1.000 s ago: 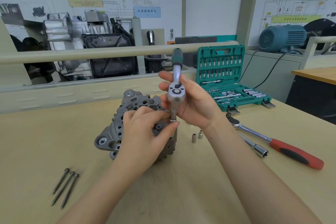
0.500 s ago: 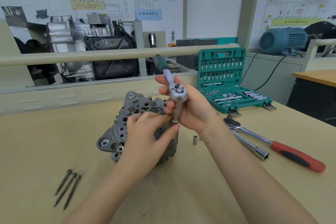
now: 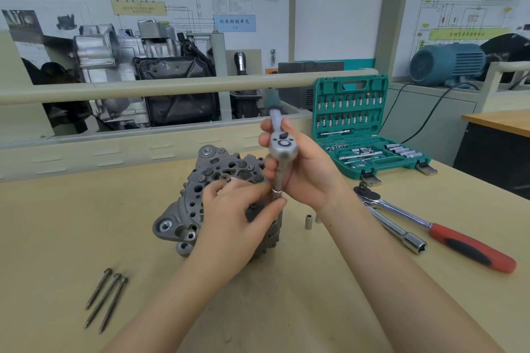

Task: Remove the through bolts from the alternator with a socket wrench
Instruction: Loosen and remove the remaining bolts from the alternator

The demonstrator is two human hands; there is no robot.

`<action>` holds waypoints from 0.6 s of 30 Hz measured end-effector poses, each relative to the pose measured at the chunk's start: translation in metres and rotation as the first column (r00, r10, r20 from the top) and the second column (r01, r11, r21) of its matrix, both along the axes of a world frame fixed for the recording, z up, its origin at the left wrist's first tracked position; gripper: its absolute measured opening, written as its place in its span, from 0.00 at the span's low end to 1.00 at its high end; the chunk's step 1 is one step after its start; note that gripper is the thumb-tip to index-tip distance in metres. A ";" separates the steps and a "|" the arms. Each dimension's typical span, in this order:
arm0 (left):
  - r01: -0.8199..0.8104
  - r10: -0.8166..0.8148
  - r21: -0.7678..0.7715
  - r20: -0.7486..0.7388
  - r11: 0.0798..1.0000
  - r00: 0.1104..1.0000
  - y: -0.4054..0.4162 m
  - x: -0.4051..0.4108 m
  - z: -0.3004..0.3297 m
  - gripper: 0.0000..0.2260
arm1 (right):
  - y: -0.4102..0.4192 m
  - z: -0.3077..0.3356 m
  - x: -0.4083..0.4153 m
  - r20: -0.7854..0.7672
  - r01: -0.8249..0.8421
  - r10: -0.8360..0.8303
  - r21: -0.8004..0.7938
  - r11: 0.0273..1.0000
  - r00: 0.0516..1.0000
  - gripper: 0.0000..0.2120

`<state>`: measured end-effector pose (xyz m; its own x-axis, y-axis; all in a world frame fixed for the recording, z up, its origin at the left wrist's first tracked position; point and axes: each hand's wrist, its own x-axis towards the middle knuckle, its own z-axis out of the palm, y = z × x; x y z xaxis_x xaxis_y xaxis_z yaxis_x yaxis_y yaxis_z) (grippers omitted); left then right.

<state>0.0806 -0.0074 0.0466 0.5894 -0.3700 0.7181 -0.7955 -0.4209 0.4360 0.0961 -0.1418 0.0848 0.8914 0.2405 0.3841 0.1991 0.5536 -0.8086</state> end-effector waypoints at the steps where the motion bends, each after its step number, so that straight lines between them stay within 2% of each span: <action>1: 0.012 -0.012 -0.001 -0.005 1.000 1.000 0.000 0.001 0.000 0.13 | 0.000 0.002 -0.001 -0.005 -0.003 0.003 -0.014 1.000 1.000 0.11; 5: -0.026 0.027 -0.027 0.016 0.999 1.000 0.000 0.000 -0.002 0.04 | 0.000 0.003 -0.004 0.031 -0.062 0.062 -0.022 0.998 0.998 0.09; 10: -0.110 0.111 -0.052 0.013 0.993 0.994 0.000 -0.001 -0.003 0.12 | -0.004 0.003 -0.004 0.156 -0.133 0.128 0.026 0.991 0.979 0.10; 14: -0.018 0.020 -0.041 0.040 0.999 0.999 0.000 0.000 -0.003 0.06 | -0.007 0.004 -0.003 0.077 -0.023 0.021 0.018 1.000 0.997 0.09; 16: 0.038 -0.037 -0.038 0.026 0.999 0.999 -0.001 0.001 -0.004 0.06 | -0.008 0.004 -0.002 0.021 0.000 0.000 0.006 1.000 1.000 0.11; 18: 0.026 -0.025 -0.029 0.031 0.999 0.999 -0.001 0.002 -0.004 0.08 | -0.007 0.004 -0.001 -0.008 -0.009 0.009 0.008 1.000 1.000 0.11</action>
